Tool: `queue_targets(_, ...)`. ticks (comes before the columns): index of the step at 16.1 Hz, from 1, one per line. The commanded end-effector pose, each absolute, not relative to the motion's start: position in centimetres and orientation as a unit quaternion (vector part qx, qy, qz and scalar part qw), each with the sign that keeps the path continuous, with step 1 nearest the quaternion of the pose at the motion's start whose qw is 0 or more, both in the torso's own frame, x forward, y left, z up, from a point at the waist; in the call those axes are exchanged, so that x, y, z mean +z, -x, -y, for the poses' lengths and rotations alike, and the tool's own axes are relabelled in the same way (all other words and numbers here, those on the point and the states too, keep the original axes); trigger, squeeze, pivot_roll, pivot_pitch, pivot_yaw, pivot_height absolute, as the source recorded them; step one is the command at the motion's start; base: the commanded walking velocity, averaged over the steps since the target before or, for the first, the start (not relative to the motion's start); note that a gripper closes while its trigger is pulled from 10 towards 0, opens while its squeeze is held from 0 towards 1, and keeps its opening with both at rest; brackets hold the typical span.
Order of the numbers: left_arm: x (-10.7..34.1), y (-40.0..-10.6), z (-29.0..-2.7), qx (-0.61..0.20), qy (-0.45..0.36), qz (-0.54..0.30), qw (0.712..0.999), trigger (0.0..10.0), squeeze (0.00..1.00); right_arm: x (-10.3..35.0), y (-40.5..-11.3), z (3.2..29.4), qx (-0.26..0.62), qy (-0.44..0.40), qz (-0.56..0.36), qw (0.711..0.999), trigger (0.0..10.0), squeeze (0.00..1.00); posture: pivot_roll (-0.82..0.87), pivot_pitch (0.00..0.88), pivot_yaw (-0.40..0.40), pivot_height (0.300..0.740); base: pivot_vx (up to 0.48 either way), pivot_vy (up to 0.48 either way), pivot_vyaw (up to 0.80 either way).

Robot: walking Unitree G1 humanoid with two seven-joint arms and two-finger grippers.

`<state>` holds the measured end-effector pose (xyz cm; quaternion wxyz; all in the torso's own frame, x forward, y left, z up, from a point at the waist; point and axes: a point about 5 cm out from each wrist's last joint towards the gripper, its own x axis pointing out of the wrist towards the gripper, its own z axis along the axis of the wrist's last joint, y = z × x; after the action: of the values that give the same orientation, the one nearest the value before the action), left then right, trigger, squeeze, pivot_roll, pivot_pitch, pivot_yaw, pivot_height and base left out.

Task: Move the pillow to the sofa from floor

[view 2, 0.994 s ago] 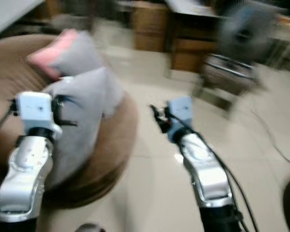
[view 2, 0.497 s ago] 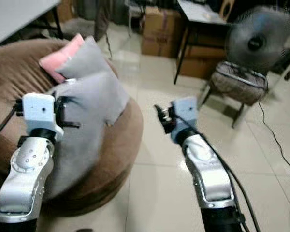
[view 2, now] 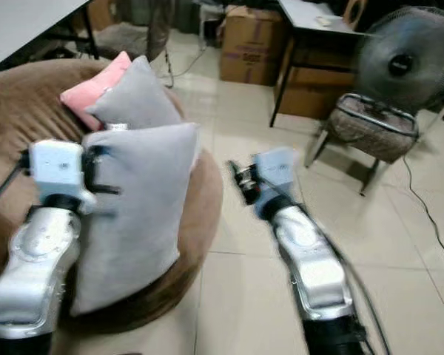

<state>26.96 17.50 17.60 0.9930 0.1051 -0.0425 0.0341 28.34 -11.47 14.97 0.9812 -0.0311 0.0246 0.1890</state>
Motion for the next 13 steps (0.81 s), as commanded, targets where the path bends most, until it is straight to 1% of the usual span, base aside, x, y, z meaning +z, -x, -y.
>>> queue_targets(1,18.66,-27.13,-16.59,0.017,-0.1,0.071,0.992,10.0,0.0,15.33,-28.46,12.63,0.169,0.043,-0.016,0.985,10.0,0.0,0.1,0.0,-0.052,0.74,0.379,0.0,0.0)
queue_targets(9,18.63,-27.16,-16.62,0.017,-0.099,0.073,0.992,10.0,0.0,15.37,-28.75,12.55,0.176,0.049,-0.013,0.983,10.0,0.0,0.1,0.0,-0.059,0.74,0.377,0.0,0.0)
queue_targets(13,18.63,-27.22,-16.66,0.015,-0.1,0.072,0.992,10.0,0.0,15.23,-28.56,11.99,0.196,0.062,-0.013,0.979,10.0,0.0,0.1,0.0,-0.056,0.74,0.376,0.0,0.8)
